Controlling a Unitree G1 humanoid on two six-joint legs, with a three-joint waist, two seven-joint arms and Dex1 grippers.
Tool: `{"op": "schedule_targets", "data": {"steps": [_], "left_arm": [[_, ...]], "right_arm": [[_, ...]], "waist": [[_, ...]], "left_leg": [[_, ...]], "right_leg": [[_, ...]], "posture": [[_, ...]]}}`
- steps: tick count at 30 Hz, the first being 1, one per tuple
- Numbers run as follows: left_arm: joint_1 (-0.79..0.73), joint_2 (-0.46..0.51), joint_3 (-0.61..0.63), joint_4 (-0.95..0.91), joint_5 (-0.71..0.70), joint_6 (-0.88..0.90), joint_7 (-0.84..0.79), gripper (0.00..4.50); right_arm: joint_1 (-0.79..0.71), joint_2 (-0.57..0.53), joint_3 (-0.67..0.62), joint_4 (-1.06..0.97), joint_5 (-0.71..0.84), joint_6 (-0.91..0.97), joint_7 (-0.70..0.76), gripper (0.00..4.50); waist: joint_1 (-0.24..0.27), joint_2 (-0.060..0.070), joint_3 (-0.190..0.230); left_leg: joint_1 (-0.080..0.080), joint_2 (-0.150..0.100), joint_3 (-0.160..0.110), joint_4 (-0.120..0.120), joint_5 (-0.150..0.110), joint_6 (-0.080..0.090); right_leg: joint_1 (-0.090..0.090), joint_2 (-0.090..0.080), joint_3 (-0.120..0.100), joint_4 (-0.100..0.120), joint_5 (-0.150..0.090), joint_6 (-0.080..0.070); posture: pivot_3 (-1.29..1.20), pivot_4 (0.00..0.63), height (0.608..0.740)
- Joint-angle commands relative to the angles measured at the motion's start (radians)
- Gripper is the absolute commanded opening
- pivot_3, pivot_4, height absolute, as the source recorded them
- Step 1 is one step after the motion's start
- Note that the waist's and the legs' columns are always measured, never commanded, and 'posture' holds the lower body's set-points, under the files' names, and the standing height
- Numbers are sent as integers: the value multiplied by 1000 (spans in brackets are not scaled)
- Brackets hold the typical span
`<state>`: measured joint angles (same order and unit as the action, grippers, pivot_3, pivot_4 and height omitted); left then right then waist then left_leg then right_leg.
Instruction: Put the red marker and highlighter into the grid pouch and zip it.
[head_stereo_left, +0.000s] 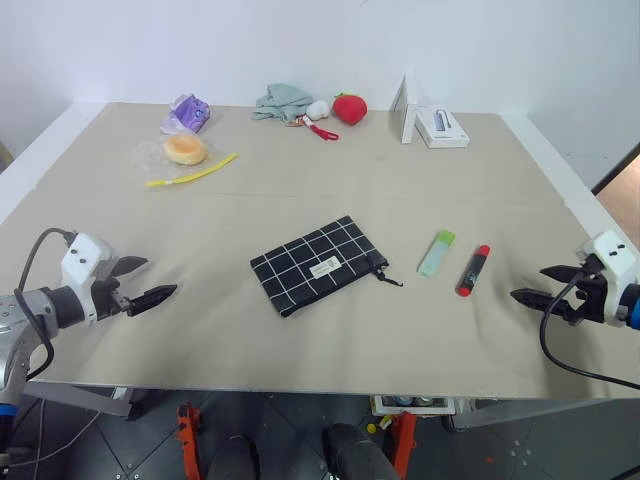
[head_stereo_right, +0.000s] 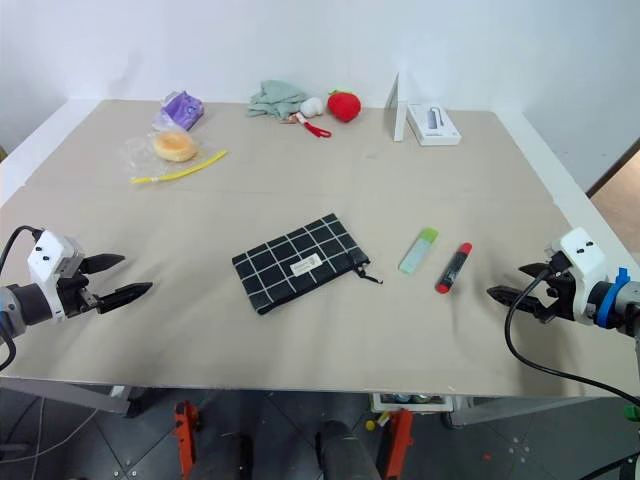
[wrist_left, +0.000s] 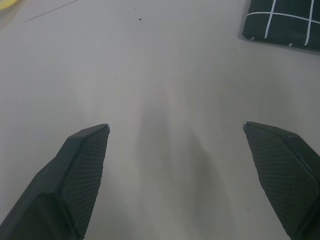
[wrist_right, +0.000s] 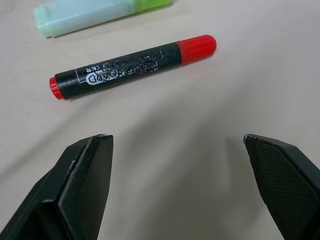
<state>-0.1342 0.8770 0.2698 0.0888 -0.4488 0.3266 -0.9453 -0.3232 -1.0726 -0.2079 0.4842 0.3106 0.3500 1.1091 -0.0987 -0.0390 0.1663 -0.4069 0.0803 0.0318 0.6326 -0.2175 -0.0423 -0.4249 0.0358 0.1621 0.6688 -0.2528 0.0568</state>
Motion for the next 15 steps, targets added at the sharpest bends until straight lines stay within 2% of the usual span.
{"op": "schedule_targets", "data": {"steps": [1,15], "left_arm": [[-18,-4,9,-15,5,3,7,4429],[-63,-10,4,22,36,20,20,4429]], "right_arm": [[-4,-10,-51,-36,15,3,-8,4500],[-11,-5,-57,-51,16,10,-19,4500]], "waist": [[0,0,0],[0,0,0]], "left_leg": [[0,0,0,0,0,0],[1,0,0,2,0,0]], "right_leg": [[0,0,0,0,0,0],[0,0,0,3,0,0]], "posture": [[0,150,730],[0,150,730]]}}
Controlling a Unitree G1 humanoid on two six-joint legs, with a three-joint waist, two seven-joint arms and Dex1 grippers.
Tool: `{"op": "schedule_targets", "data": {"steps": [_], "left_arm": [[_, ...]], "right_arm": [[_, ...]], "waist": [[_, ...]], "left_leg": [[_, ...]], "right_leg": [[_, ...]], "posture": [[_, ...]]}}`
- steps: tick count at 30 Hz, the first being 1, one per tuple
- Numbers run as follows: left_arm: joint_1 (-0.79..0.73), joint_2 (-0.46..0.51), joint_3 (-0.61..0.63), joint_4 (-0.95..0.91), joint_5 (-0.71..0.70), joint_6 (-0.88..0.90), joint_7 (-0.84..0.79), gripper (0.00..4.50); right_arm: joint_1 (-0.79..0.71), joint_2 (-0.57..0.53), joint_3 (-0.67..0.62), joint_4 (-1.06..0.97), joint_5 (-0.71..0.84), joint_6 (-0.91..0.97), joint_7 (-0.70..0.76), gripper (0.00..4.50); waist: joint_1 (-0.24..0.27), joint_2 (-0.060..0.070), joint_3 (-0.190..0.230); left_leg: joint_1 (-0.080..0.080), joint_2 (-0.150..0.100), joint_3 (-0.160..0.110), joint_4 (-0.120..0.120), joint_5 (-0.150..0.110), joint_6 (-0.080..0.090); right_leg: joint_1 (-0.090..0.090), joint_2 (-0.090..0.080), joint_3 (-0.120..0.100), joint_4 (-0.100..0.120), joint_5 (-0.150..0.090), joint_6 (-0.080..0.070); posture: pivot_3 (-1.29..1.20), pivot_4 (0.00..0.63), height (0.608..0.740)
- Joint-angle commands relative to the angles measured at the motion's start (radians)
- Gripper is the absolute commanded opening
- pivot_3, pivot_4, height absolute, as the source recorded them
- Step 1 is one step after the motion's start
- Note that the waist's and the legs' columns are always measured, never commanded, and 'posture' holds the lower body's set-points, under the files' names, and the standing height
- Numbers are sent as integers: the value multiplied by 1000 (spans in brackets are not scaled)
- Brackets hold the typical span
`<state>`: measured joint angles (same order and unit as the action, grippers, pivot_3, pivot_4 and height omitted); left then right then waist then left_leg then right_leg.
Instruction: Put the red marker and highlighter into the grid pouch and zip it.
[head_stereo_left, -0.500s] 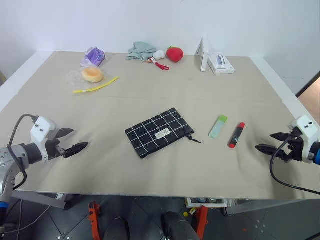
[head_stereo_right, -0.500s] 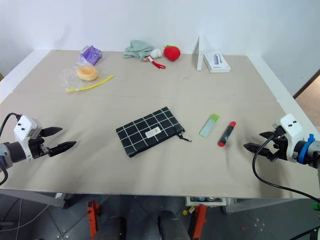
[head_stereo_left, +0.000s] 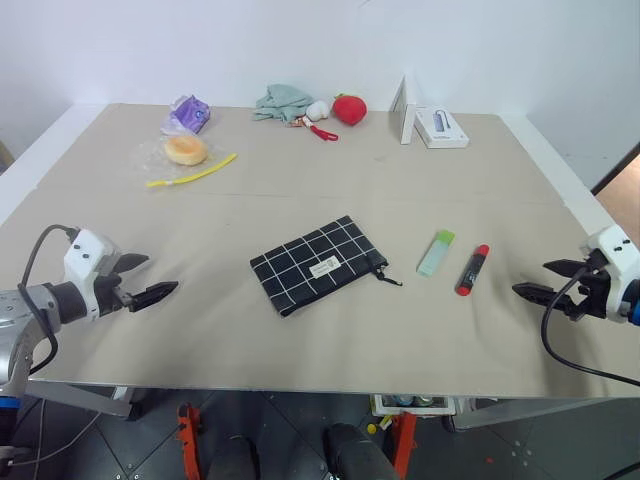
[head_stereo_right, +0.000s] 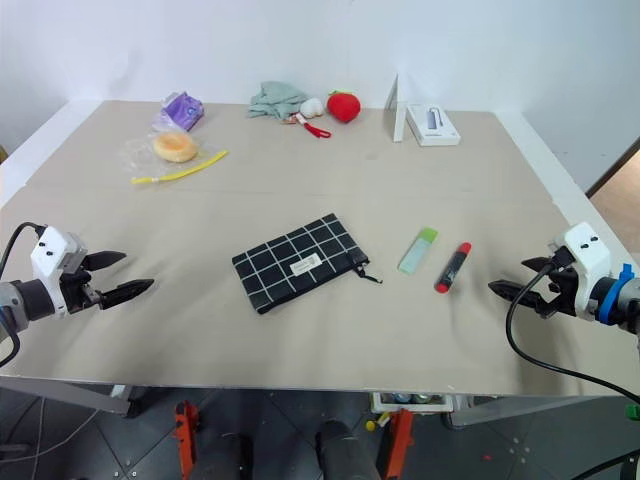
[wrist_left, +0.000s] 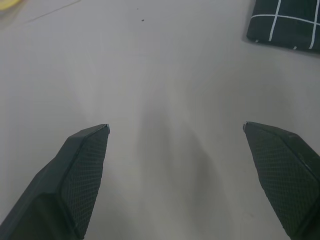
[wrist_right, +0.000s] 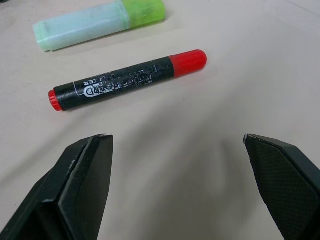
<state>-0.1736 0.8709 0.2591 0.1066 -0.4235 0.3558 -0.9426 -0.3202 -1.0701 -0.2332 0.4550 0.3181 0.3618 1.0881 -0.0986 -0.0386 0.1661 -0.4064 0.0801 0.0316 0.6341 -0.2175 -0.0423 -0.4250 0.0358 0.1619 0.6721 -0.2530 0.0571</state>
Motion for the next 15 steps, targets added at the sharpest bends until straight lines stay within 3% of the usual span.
{"op": "schedule_targets", "data": {"steps": [1,15], "left_arm": [[-23,-5,15,5,13,-11,19,4429],[-30,-13,31,3,14,-2,23,4429]], "right_arm": [[-14,-8,-32,-22,9,-2,3,4500],[-17,-1,-27,-20,5,-1,1,4500]], "waist": [[0,0,0],[0,0,0]], "left_leg": [[0,0,0,0,0,0],[0,0,-1,1,0,0]], "right_leg": [[0,0,0,0,0,0],[0,0,0,2,-1,0]], "posture": [[0,150,730],[0,150,730]]}}
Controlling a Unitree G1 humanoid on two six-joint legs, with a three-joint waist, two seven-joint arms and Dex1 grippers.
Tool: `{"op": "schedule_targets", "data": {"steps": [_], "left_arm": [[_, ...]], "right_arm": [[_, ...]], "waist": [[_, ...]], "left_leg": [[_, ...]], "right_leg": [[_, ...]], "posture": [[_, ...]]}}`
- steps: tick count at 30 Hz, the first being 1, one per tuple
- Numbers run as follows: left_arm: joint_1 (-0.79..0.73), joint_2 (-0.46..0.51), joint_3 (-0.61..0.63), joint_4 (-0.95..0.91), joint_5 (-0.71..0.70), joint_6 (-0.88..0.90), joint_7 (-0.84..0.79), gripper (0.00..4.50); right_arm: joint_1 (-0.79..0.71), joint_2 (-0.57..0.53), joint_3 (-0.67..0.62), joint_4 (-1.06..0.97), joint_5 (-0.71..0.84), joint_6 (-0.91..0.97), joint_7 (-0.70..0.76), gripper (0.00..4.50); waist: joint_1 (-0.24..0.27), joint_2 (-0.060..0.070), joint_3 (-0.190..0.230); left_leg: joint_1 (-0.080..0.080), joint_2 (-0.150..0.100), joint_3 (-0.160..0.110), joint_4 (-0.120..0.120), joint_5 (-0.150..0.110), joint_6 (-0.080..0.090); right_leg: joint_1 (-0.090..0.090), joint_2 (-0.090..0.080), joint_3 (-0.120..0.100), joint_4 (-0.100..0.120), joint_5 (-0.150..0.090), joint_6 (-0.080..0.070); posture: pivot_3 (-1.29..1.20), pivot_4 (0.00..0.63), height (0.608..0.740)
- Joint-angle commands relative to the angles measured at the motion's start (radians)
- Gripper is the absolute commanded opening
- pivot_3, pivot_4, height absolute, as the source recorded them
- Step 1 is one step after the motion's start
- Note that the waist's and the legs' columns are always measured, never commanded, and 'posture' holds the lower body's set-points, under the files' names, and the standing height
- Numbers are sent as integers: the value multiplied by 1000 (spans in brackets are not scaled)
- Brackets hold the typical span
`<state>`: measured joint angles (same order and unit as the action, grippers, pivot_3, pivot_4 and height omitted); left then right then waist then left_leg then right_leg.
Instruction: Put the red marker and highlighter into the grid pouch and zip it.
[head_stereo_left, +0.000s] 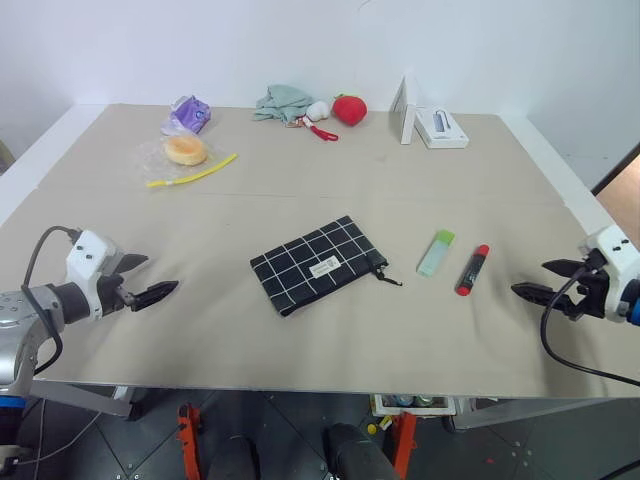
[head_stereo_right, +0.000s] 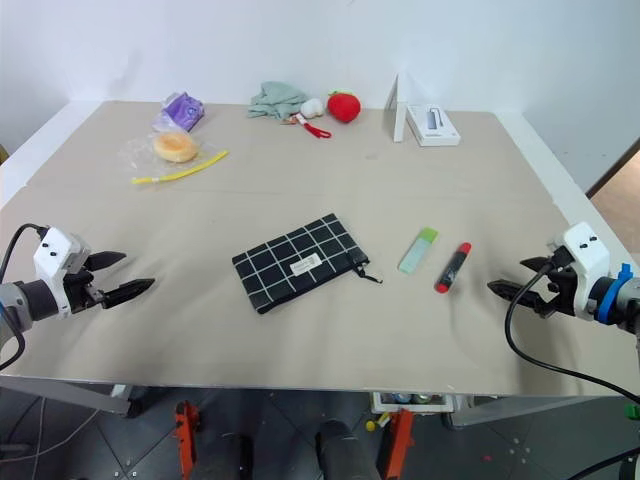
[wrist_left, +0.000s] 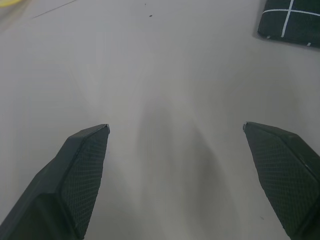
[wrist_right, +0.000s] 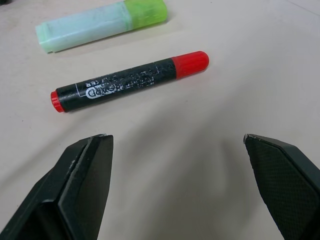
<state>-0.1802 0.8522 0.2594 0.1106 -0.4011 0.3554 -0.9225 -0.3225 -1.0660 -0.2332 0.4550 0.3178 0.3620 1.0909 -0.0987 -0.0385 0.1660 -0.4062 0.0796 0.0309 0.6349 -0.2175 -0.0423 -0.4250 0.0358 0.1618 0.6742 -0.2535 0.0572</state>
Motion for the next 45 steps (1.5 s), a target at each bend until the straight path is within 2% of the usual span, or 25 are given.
{"op": "schedule_targets", "data": {"steps": [1,12,15,17,21,26,27,30,34,39,42,45], "left_arm": [[-25,4,31,-1,-10,-1,4,4429],[-46,-8,27,3,2,-28,11,4429],[-96,-71,24,-12,17,-123,60,4429],[-111,-110,6,-25,32,-179,71,4429],[-124,-171,-46,-41,70,-285,67,4500],[-138,-235,-125,-17,162,-479,74,4500],[-144,-246,-139,-7,182,-522,79,4500],[-163,-267,-184,36,258,-665,92,4500],[-188,-267,-242,133,370,-908,113,4500],[-244,-237,-316,271,523,-1209,153,4500],[-301,-207,-356,381,692,-1413,247,4500],[-346,-199,-383,460,823,-1531,345,4500]], "right_arm": [[-13,-5,-28,-21,6,-1,-2,4500],[-23,5,-41,-15,15,-18,-9,4500],[-65,92,-90,-190,146,53,-23,4500],[-83,170,-85,-322,206,117,-82,4500],[-134,339,-1,-477,202,184,-249,2767],[-177,530,143,-473,89,178,-424,195],[-177,561,166,-463,70,180,-452,52],[-172,625,242,-414,-13,184,-528,52],[-159,649,319,-356,-102,173,-568,52],[-163,662,347,-332,-155,223,-606,52],[-163,672,346,-331,-166,226,-618,52],[-164,683,345,-337,-170,231,-624,52]], "waist": [[0,0,0],[0,0,0],[1,0,0],[-1,0,0],[-1,1,-1],[0,1,-1],[1,1,-1],[6,1,-1],[14,1,-1],[15,-1,-4],[16,-2,-5],[18,-2,-6]], "left_leg": [[0,0,0,0,0,0],[0,-1,-1,1,0,0],[1,-1,-1,2,0,0],[1,-1,-2,3,0,0],[1,-1,-4,3,1,-1],[0,-1,-5,3,1,-1],[-1,-1,-5,3,1,-1],[-1,-1,-5,3,1,-1],[-1,-1,-4,3,1,-1],[0,-1,-4,3,1,-1],[2,-1,-4,3,4,-1],[2,-1,-4,3,5,-2]], "right_leg": [[0,0,0,0,0,0],[0,0,0,3,-1,0],[0,0,0,4,-1,0],[0,0,0,6,0,0],[1,2,-1,7,0,-1],[0,2,-1,7,0,-1],[0,2,-1,7,0,-1],[0,1,-1,7,2,-7],[0,1,-1,7,2,-7],[1,1,-2,7,0,-3],[2,1,-2,7,2,-2],[2,1,-2,7,3,-1]], "posture": [[0,150,730],[0,150,730],[0,150,730],[0,150,730],[0,150,730],[0,150,730],[0,150,730],[0,150,730],[0,150,730],[0,150,730],[0,150,730],[0,150,730]]}}
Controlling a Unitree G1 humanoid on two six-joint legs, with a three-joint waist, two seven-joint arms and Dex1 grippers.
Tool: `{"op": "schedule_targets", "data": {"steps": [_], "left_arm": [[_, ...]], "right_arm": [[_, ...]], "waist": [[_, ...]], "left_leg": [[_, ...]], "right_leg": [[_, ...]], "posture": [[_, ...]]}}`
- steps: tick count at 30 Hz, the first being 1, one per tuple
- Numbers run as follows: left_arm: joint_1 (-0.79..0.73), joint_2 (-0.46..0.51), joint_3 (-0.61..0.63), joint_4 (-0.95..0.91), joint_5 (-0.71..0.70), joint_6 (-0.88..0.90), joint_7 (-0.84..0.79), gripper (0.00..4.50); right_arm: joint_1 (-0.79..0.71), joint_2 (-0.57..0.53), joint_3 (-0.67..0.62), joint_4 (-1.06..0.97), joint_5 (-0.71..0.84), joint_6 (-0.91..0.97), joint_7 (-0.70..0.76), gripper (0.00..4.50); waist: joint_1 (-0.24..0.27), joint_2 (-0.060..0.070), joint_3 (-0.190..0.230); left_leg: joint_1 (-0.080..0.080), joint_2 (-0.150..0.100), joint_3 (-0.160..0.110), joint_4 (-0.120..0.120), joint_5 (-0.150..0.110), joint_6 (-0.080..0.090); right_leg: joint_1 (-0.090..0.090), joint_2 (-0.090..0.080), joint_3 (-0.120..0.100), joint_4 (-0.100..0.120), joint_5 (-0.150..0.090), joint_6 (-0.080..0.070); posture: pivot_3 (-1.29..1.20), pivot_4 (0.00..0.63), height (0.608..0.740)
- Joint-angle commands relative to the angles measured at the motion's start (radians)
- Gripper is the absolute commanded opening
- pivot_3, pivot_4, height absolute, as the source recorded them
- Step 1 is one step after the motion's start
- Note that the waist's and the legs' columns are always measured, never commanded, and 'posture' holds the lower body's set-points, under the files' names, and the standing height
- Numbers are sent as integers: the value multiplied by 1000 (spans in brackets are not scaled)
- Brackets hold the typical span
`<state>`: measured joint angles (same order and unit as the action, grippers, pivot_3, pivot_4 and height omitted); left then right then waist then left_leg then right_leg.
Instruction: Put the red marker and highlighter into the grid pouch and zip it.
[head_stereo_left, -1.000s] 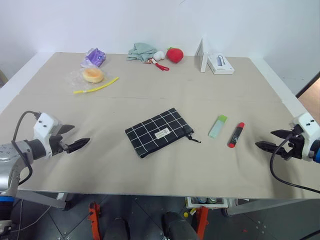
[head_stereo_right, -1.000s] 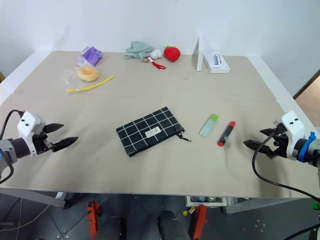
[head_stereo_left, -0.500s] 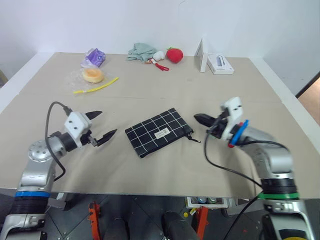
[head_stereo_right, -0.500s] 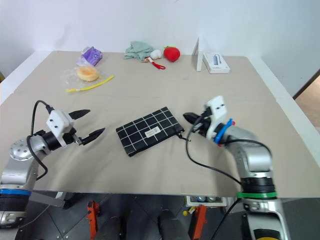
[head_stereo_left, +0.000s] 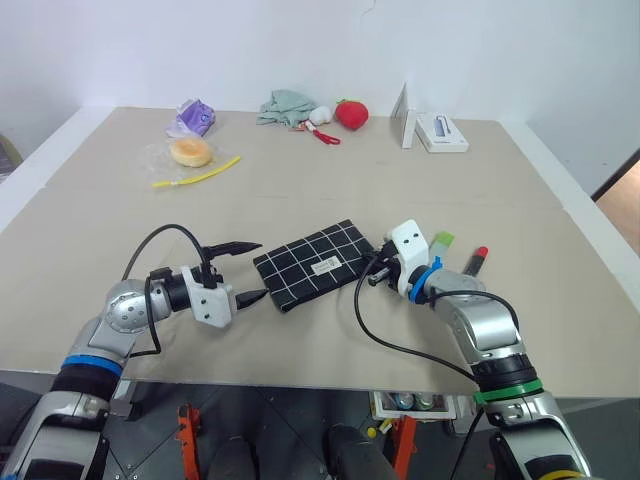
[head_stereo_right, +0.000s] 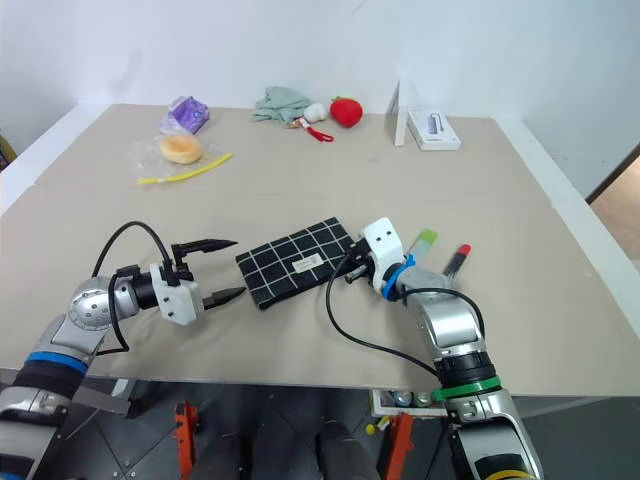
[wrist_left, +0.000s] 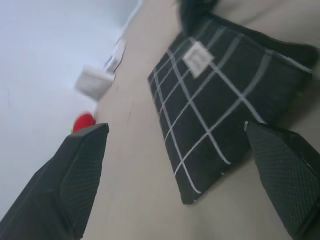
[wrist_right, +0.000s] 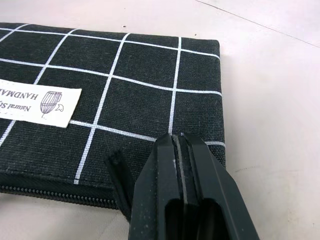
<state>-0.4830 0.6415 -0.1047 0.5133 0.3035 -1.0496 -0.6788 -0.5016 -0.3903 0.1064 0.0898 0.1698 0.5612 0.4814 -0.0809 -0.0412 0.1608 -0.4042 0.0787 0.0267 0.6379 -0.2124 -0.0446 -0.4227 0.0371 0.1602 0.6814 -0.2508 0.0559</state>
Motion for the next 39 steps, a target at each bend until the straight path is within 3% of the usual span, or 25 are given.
{"op": "schedule_targets", "data": {"steps": [1,7,13,19,28,31,38,39], "left_arm": [[-54,13,-28,74,148,-153,127,4500],[-91,33,-58,144,247,-201,254,4500],[-155,-34,-140,186,358,-165,361,4500],[-229,-93,-224,251,397,-110,409,4500],[-260,-103,-285,280,377,-77,434,4500],[-256,-104,-299,277,364,-68,426,3649],[-255,-112,-315,265,333,-39,414,115],[-255,-113,-315,263,326,-33,409,24]], "right_arm": [[16,12,5,25,-23,33,-20,52],[14,33,-4,17,-27,36,-36,52],[9,59,3,22,-36,34,-38,52],[15,74,3,6,-43,39,-39,52],[30,76,-1,-18,-43,48,-40,52],[32,76,-2,-20,-44,49,-38,0],[26,76,0,-18,-49,43,-31,0],[25,77,-1,-17,-50,41,-30,0]], "waist": [[0,0,-1],[0,0,-1],[0,0,-2],[-2,1,-2],[-1,4,-4],[0,4,-5],[1,8,-8],[2,9,-8]], "left_leg": [[0,0,0,0,0,0],[1,1,0,0,0,0],[1,0,1,0,0,0],[1,0,0,0,0,0],[1,0,0,-1,0,0],[1,0,0,-1,0,0],[1,0,0,-2,0,0],[1,0,0,-2,0,0]], "right_leg": [[0,0,0,0,0,0],[0,0,0,0,0,0],[0,0,0,0,1,1],[0,1,0,0,1,1],[0,1,0,0,1,2],[0,1,0,0,0,2],[0,1,0,0,0,2],[1,0,0,0,0,2]], "posture": [[0,150,730],[0,150,730],[0,150,730],[0,150,730],[0,150,730],[0,150,730],[0,150,730],[0,150,730]]}}
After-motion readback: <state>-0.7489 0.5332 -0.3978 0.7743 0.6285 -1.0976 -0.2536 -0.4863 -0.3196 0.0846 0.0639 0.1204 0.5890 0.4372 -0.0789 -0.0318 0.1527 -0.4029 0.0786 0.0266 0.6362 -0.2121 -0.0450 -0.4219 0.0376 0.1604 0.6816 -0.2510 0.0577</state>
